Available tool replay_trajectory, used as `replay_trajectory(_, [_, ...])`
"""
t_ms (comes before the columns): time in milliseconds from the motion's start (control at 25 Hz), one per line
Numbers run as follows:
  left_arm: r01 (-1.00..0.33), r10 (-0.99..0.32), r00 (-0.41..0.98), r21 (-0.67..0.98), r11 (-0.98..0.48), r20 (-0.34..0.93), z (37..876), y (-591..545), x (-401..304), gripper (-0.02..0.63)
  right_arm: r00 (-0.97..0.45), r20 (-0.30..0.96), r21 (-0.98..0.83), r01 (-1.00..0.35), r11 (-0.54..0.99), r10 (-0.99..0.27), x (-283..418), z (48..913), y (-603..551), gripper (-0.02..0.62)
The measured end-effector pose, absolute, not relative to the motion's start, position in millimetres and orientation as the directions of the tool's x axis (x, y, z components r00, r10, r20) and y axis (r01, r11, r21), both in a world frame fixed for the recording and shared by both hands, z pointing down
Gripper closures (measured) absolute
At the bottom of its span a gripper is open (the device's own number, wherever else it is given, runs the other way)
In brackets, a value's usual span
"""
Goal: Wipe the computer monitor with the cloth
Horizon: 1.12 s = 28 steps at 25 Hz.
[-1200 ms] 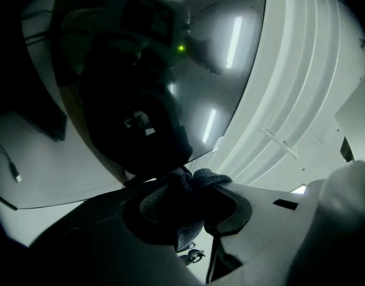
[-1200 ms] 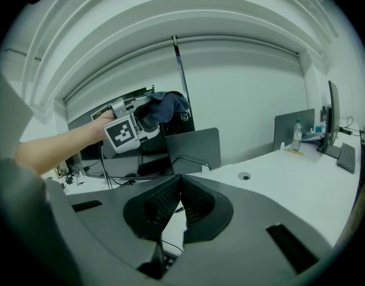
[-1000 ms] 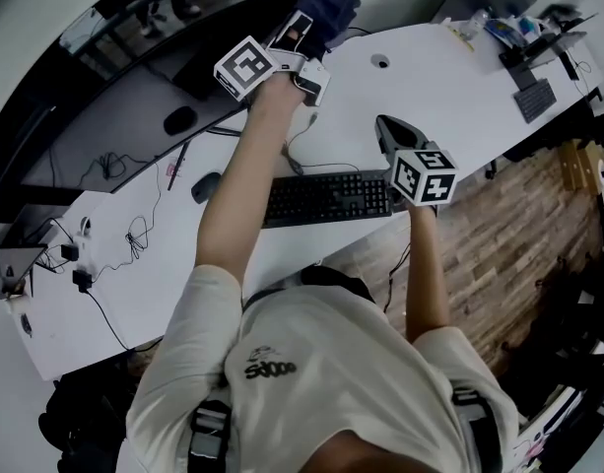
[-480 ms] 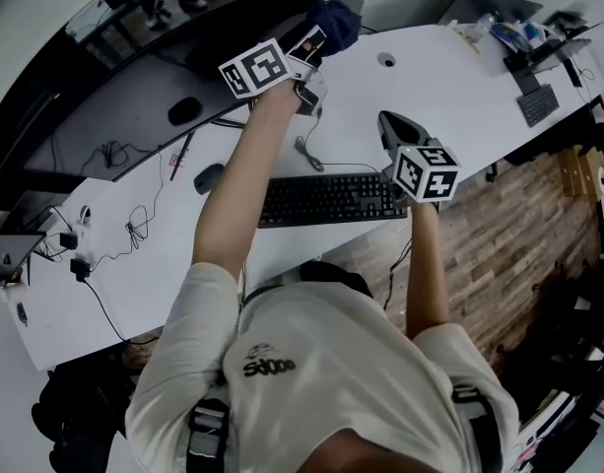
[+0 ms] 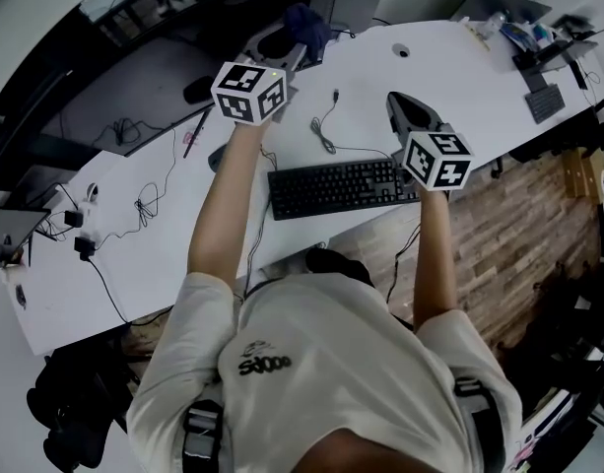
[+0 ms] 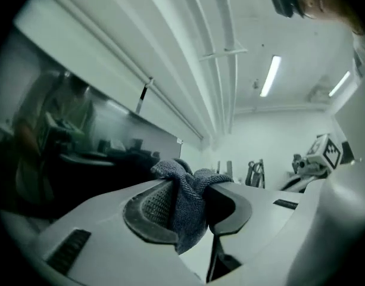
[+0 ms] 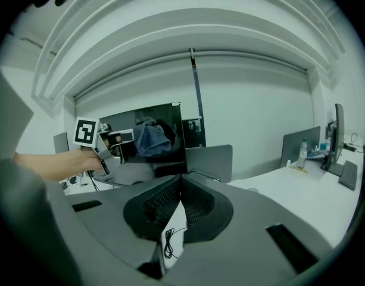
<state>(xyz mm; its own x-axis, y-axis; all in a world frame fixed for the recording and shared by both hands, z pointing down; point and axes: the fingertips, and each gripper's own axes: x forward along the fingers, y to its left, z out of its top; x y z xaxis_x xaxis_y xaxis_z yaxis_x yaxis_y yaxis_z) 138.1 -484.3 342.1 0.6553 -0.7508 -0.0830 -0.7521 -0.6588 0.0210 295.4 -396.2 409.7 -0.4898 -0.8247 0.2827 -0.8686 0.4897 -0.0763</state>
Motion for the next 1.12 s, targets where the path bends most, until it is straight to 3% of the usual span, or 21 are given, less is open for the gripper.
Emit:
replay_trajectory(120, [-0.763,-0.761,0.646,-0.102,-0.639,-0.064,343,-466,104,0.492,-0.490,0.274,-0.060,-0.867,0.494,-0.827,279,404,-386,0.601])
replay_trajectory(520, [-0.764,-0.801,0.597,-0.279,-0.582,0.034,361,-404,-21,0.492,-0.554,0.243,-0.031,-0.825,0.564,-0.796,207,386,-363,0.601])
replay_trajectory(1120, [-0.915,-0.937,0.348,-0.213,-0.343,0.014,329,-234,-191,0.489,-0.607,0.129,0.195,-0.759,0.621,-0.784,81,313,-277,0.601])
